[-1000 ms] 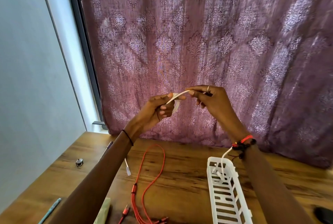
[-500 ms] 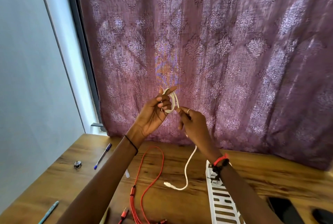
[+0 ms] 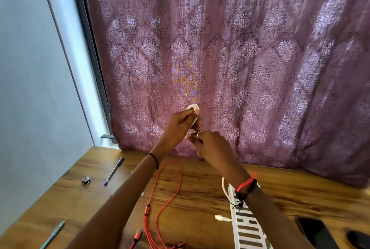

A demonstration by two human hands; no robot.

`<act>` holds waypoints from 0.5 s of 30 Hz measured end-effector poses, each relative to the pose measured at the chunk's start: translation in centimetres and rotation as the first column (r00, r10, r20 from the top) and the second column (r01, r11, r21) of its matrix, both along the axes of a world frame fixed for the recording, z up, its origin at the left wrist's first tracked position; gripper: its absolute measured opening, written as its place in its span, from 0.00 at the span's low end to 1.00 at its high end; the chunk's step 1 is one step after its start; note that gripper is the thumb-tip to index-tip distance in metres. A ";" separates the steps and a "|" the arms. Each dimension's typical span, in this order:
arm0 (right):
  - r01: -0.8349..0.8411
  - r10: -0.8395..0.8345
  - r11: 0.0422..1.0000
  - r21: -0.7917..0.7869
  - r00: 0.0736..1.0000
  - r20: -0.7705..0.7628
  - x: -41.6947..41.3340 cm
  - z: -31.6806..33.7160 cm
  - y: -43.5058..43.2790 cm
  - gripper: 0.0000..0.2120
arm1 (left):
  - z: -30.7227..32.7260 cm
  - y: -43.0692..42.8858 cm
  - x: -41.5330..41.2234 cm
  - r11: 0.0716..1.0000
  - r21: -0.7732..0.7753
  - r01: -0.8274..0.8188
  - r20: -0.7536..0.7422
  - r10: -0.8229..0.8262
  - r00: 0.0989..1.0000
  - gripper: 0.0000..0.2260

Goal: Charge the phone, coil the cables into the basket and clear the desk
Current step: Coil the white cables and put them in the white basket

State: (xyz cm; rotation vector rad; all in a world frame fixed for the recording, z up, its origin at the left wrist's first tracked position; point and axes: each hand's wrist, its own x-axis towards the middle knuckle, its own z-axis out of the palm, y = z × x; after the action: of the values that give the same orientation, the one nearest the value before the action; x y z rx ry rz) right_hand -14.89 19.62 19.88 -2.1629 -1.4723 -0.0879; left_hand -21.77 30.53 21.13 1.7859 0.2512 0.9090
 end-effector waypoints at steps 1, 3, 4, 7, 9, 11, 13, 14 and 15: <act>-0.019 0.019 1.000 0.000 0.999 -0.038 0.2 0.2 -0.1 0.14 | -0.1 -0.2 0.1 0.998 0.064 -0.008 -0.040 0.010 0.999 0.08; -0.093 0.094 0.996 0.017 0.987 -0.132 0.4 0.6 -0.5 0.13 | -0.2 -0.3 0.2 0.980 0.194 -0.051 -0.088 0.069 0.994 0.10; -0.126 0.128 0.992 0.026 0.980 -0.155 0.5 0.7 -0.7 0.13 | -0.2 -0.1 0.3 0.963 0.260 -0.075 -0.101 0.104 0.989 0.12; -0.152 0.153 0.988 0.019 0.981 -0.123 1.0 1.2 -1.5 0.13 | -0.4 0.5 0.4 0.883 0.454 -0.119 -0.155 0.210 0.965 0.11; -0.141 0.142 0.990 0.017 0.986 -0.092 1.6 1.7 -2.1 0.13 | -0.6 1.0 0.1 0.837 0.527 -0.149 -0.174 0.278 0.945 0.12; -0.127 0.131 0.991 0.048 0.987 -0.094 2.2 2.2 -2.7 0.14 | -0.8 1.1 -0.3 0.777 0.606 -0.170 -0.174 0.338 0.925 0.12; -0.098 0.108 0.990 0.101 0.989 -0.097 2.6 2.8 -3.1 0.12 | -1.0 0.8 -0.5 0.742 0.656 -0.140 -0.203 0.352 0.914 0.09; -0.084 0.095 0.988 0.130 0.993 -0.076 2.7 3.0 -3.2 0.10 | -1.0 0.6 -0.6 0.747 0.655 -0.113 -0.230 0.340 0.912 0.08; -0.078 0.085 0.985 0.154 0.996 -0.038 2.9 3.3 -3.2 0.09 | -1.1 0.5 -0.6 0.765 0.638 -0.083 -0.263 0.318 0.911 0.08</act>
State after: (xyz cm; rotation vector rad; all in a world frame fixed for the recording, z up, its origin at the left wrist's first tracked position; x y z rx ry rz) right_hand -12.01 16.42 23.14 -1.9689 -1.4776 -0.1186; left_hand -22.37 30.99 20.08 2.5918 0.4254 0.8676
